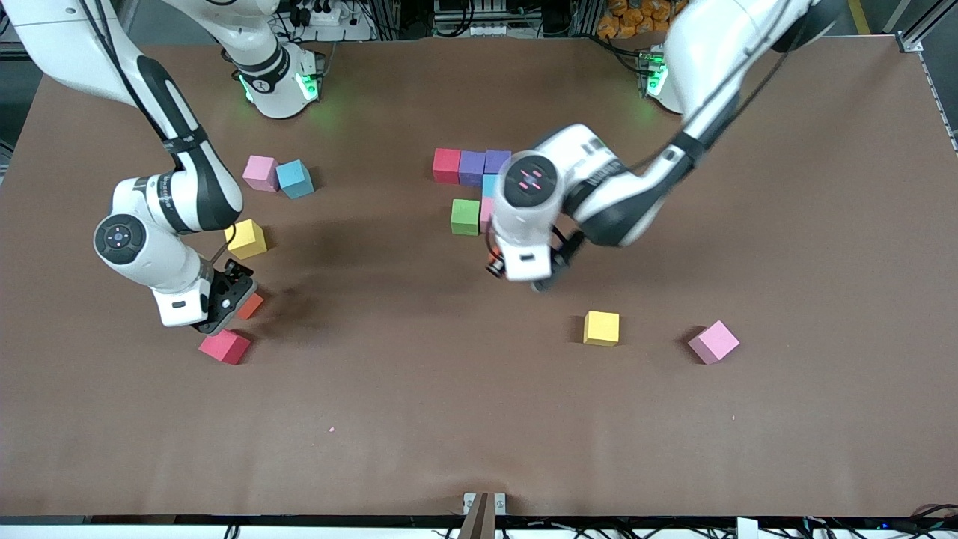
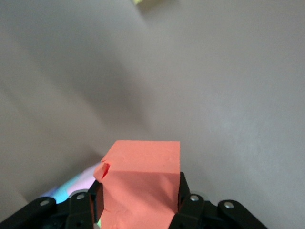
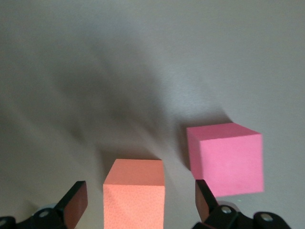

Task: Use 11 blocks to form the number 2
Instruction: 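Lift orange with the left gripper while the right gripper grasps another orange, then place orange at center with the left gripper while the right gripper lifts orange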

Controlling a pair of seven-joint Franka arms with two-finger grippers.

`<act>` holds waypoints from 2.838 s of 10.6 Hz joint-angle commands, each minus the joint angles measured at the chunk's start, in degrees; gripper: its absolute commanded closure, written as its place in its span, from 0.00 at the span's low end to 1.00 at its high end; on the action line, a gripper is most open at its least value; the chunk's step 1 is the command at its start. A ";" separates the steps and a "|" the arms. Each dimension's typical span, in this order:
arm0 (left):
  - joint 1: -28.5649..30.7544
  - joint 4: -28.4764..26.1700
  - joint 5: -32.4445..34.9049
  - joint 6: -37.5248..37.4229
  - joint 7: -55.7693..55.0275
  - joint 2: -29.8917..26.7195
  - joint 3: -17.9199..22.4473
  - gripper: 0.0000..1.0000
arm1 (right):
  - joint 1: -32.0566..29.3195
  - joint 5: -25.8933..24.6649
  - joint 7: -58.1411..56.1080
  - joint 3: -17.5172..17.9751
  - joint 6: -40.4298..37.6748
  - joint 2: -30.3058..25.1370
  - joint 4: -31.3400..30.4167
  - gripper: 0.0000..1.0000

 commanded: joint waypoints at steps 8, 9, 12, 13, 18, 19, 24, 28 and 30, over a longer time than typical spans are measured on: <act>-14.05 0.66 -9.38 11.32 -34.23 3.39 3.91 0.90 | -5.36 -0.39 -5.64 1.85 3.15 2.98 -2.58 0.00; -15.81 0.75 -9.38 14.48 -36.61 4.35 5.23 0.90 | -5.71 -0.30 -5.21 1.85 3.42 3.07 -3.11 0.00; -21.35 0.49 -9.29 21.01 -40.76 6.38 10.06 0.91 | -5.72 -0.13 0.83 1.85 3.25 3.42 -3.55 0.00; -22.59 0.40 -9.30 21.01 -40.85 7.08 11.21 0.90 | -5.63 -0.13 2.51 1.85 3.24 3.59 -3.55 0.01; -21.98 -1.26 -9.47 20.93 -41.91 8.32 11.31 0.90 | -5.72 -0.13 2.79 1.85 3.95 4.21 -3.47 0.38; -21.64 -2.31 -9.47 20.84 -41.82 8.32 11.31 0.90 | -5.72 -0.13 2.79 1.85 3.77 4.21 -3.47 0.43; -21.46 -3.55 -9.47 20.75 -41.46 8.67 11.40 0.90 | -5.19 -0.04 4.01 5.00 2.98 2.73 -2.33 0.55; -21.54 -3.55 -9.38 20.66 -41.38 9.11 11.84 0.90 | -3.01 -0.04 11.22 8.35 -3.87 0.09 -0.04 0.55; -21.46 -4.34 -9.30 20.49 -41.20 9.02 11.84 0.90 | 2.25 -0.04 15.69 5.73 -4.75 -0.97 -0.13 0.56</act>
